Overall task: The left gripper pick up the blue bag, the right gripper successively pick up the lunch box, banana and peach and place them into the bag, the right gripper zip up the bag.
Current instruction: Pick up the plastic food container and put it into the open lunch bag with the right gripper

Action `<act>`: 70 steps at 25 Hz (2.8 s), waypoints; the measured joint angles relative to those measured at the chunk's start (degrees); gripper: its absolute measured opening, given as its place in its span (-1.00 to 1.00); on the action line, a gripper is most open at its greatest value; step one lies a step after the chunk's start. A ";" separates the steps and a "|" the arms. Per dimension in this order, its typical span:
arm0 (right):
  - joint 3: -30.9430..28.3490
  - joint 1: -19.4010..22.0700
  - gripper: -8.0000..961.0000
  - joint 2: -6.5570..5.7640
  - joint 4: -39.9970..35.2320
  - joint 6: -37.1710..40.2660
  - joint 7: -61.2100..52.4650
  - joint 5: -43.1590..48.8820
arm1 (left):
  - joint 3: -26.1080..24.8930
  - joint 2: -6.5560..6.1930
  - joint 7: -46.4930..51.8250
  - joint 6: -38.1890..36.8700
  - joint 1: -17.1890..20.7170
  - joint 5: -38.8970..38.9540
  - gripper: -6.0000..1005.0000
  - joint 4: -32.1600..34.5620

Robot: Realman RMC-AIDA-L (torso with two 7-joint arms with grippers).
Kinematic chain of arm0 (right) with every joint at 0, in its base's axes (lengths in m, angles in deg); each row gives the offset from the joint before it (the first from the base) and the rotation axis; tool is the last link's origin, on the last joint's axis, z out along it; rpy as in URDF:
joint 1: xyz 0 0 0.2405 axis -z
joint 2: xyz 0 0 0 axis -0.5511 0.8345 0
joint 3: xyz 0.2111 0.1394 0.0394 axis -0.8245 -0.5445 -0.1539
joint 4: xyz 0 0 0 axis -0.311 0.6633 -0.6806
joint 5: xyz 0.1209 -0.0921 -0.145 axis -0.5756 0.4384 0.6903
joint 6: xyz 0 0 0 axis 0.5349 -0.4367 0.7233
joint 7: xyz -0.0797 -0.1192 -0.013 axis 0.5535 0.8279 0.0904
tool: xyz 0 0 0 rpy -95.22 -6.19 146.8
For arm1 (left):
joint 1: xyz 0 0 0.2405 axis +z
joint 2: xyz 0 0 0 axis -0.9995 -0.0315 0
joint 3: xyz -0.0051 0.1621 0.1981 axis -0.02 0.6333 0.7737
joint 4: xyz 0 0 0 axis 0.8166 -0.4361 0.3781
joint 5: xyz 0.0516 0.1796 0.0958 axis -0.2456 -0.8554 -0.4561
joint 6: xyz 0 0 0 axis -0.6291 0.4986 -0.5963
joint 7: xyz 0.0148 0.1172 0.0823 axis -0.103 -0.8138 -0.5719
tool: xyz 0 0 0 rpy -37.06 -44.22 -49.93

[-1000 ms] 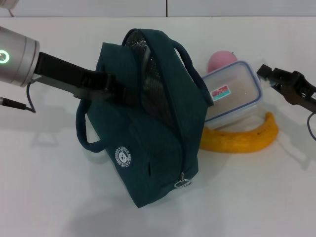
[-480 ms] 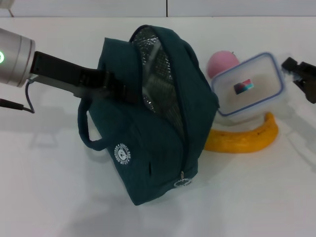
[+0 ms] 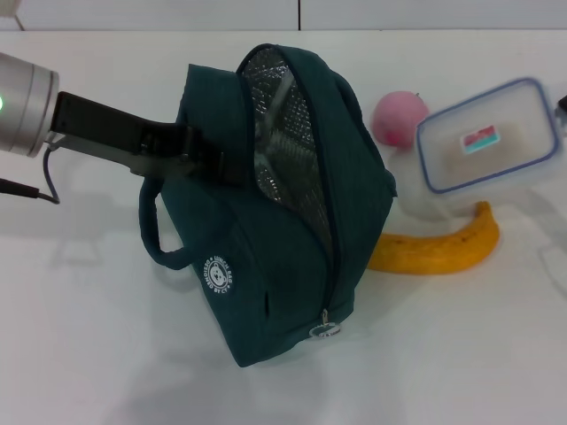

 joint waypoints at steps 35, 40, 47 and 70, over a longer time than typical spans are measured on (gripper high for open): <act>0.00 -7.07 -0.61 1.62 4.79 12.46 -10.80 -9.85 | 0.35 -0.40 -1.18 -0.17 -0.80 -0.01 -0.91 -0.44; 0.00 -9.74 -0.60 1.70 5.70 13.37 -11.54 -10.25 | 0.35 -0.46 -1.52 -0.17 -0.88 -0.01 -0.91 -0.44; 0.42 -17.29 -0.57 1.68 8.14 16.73 -11.60 -10.10 | 0.35 -0.06 -2.08 0.06 -1.24 -0.01 -0.91 -0.70; 2.43 -21.73 -0.50 1.67 7.71 4.62 -4.63 3.39 | -3.86 -0.49 -6.34 0.71 -0.87 -0.41 -0.91 -3.50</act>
